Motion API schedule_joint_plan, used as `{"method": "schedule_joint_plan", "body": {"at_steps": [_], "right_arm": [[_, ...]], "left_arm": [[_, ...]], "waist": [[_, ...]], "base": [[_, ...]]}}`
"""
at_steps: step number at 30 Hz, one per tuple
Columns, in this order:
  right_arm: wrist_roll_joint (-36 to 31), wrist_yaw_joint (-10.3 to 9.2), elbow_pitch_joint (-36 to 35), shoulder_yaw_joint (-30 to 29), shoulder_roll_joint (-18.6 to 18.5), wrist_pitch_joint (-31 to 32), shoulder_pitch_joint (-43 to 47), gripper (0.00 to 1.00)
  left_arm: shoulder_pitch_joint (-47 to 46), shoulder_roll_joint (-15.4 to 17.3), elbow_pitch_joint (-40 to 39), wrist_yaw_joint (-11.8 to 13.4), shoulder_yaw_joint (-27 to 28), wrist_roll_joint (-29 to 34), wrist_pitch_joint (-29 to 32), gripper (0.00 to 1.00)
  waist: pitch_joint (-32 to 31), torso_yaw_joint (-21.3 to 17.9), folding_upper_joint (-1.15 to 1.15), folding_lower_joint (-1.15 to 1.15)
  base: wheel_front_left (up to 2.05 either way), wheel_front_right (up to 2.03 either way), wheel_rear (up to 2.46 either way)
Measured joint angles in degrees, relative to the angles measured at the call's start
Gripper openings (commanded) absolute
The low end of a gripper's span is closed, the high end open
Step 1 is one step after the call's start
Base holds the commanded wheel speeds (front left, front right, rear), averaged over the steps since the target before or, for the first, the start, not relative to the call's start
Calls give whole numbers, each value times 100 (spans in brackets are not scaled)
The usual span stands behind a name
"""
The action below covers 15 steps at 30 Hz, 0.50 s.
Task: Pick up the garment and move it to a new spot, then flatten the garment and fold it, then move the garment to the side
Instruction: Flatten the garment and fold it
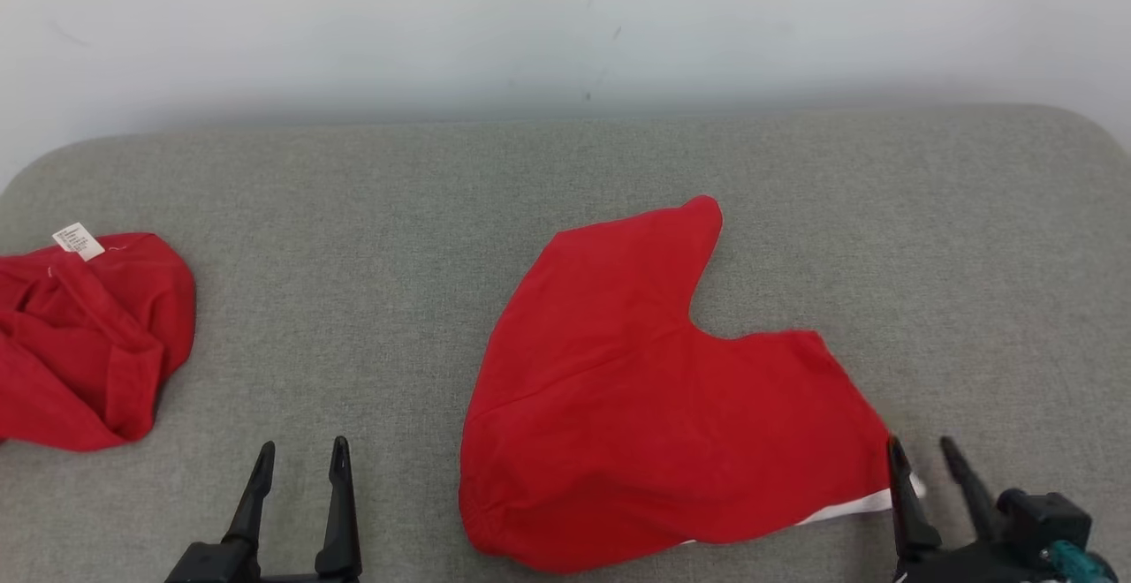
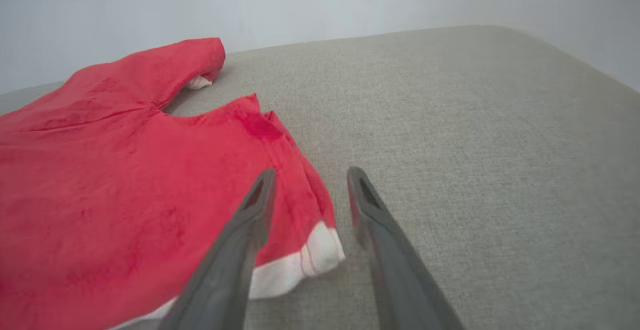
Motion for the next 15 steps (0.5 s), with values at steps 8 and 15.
{"method": "schedule_joint_plan", "body": {"at_steps": [8, 15], "right_arm": [[-483, 0, -1217, -247, 320, -40, 14, 100], [-543, 0, -1720, -83, 510, -41, 231, 100]], "left_arm": [[-2, 0, -4, -34, 70, 80, 0, 100], [59, 2, 212, -221, -336, 391, 0, 100]], "waist": [[-79, -33, 0, -1], [-92, 40, 0, -1]], "base": [[0, 0, 0], [0, 0, 0]]}}
